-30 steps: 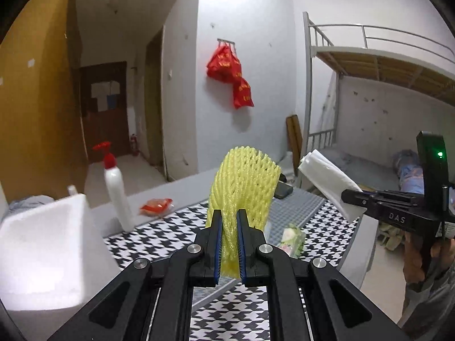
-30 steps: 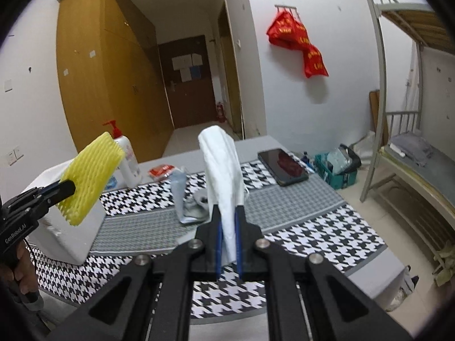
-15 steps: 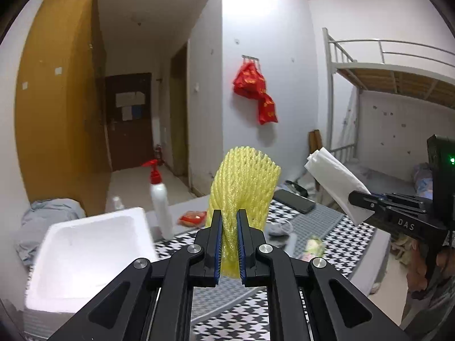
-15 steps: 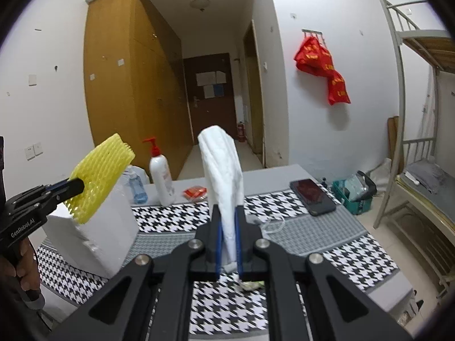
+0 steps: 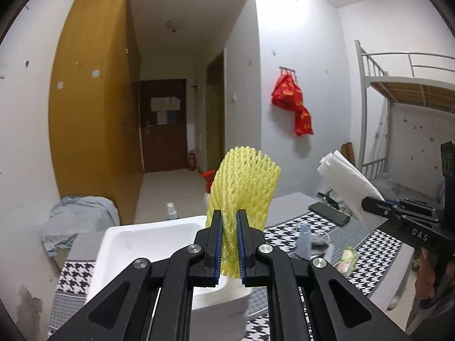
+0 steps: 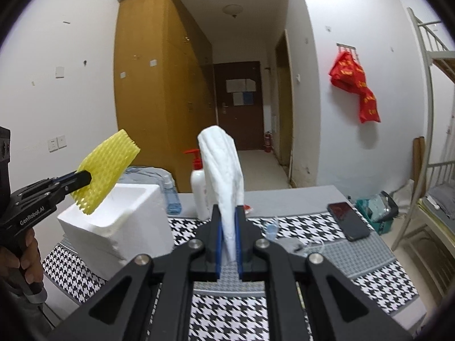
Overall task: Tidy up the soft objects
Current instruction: 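Carry both items to the white foam box and release the yellow net from the left tool inside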
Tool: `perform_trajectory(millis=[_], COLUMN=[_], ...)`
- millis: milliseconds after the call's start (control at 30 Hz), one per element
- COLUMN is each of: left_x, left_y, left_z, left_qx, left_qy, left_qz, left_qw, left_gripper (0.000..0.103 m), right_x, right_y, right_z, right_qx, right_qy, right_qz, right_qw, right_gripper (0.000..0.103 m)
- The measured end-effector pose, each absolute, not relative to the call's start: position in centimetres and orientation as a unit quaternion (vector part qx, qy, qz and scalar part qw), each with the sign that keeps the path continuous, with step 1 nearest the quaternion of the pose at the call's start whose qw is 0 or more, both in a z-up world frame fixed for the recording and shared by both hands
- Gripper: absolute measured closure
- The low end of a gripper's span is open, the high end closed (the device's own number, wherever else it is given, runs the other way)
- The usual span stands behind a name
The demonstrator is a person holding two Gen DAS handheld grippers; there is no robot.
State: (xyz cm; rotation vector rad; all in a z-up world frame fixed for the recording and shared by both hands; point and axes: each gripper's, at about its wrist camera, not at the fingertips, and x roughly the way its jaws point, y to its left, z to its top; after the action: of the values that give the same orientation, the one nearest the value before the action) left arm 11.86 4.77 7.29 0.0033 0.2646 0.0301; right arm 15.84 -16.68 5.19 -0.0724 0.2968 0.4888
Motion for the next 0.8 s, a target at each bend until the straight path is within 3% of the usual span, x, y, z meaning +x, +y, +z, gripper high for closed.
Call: perform_trajectory(millis=[800], left_x=[10.9], left_y=[10.3], left_z=[7.0], left_qx=[-0.014], left_qy=[0.147], left_qz=[0.11], left_qw=[0.983], left_gripper=[0.093], right_x=[16.8], right_y=[-7.3], right_z=[5.4], right_qx=[-0.063], right_qy=[0.16], right_qz=[0.349], right_qw=[0.921], right_gripper=[0.092])
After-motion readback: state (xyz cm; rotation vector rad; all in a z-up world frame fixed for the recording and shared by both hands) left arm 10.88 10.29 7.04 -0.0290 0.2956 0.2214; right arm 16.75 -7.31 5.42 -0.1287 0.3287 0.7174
